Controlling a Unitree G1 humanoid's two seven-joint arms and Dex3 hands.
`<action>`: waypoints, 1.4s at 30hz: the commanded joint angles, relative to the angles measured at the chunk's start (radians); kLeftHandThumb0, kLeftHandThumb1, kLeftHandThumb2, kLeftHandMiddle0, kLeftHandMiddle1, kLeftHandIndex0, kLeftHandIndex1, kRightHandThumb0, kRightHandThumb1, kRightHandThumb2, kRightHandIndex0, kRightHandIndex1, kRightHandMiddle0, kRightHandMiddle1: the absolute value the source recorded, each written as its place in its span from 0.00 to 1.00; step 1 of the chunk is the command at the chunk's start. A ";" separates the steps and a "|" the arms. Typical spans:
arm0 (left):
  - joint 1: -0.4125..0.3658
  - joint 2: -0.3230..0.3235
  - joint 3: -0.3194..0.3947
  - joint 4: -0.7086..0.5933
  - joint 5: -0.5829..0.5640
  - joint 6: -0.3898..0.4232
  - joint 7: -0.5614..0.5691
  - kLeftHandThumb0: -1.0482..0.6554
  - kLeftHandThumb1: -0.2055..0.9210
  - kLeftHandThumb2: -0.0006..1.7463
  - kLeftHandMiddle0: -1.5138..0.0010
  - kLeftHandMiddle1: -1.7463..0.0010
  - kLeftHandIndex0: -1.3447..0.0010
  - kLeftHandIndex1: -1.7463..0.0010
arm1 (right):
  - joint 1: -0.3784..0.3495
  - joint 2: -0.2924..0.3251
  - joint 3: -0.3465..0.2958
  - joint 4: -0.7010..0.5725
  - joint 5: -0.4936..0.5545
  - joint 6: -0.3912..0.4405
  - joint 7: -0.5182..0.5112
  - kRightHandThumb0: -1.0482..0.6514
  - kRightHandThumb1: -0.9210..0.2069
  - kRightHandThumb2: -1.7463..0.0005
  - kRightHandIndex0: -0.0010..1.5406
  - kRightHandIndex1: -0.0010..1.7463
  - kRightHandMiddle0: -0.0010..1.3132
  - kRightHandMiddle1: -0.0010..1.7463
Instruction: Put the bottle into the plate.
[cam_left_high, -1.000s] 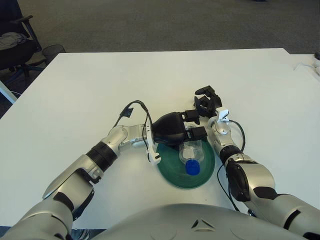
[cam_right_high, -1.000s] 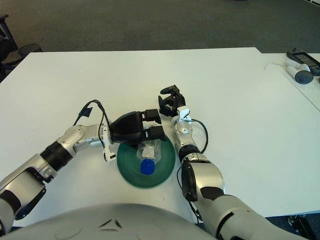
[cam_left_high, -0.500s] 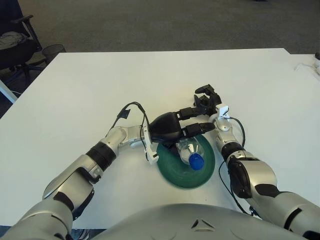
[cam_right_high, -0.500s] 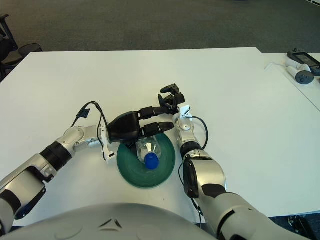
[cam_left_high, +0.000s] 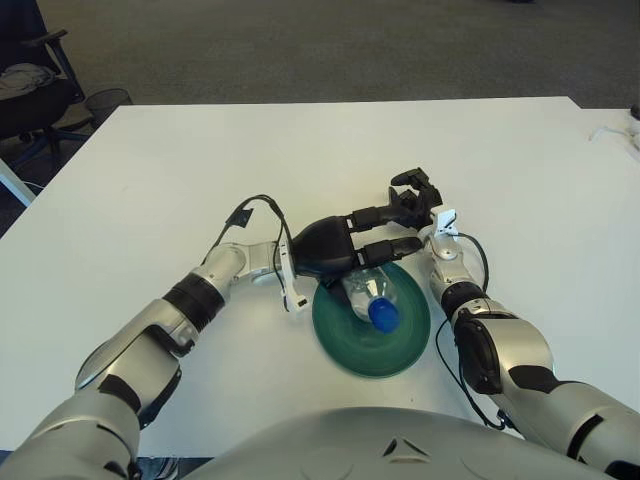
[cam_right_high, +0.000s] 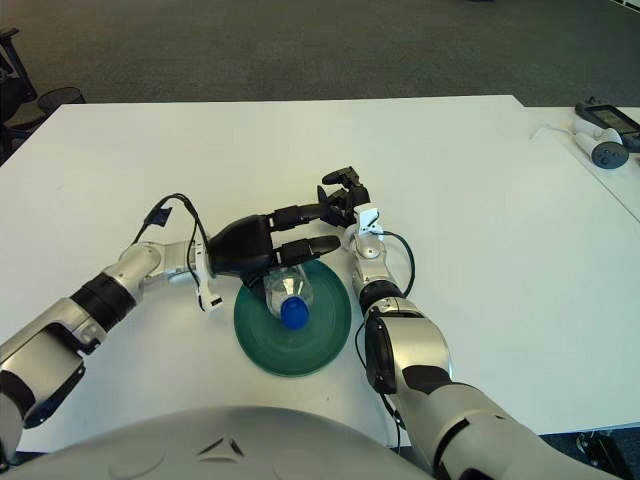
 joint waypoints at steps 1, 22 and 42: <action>-0.051 0.024 0.018 0.029 -0.030 -0.019 -0.001 0.00 1.00 0.57 1.00 1.00 1.00 1.00 | 0.151 0.015 0.012 0.156 -0.028 0.241 -0.007 0.62 0.31 0.43 0.31 0.98 0.18 0.95; -0.124 0.133 0.110 -0.014 -0.259 -0.172 -0.217 0.00 1.00 0.53 1.00 1.00 1.00 1.00 | 0.152 0.013 0.012 0.155 -0.028 0.239 -0.006 0.62 0.32 0.43 0.31 0.98 0.18 0.95; -0.241 0.116 0.068 -0.071 -0.211 -0.238 -0.419 0.01 1.00 0.33 1.00 1.00 1.00 1.00 | 0.150 0.024 0.017 0.155 -0.030 0.238 -0.015 0.62 0.32 0.43 0.31 0.98 0.18 0.95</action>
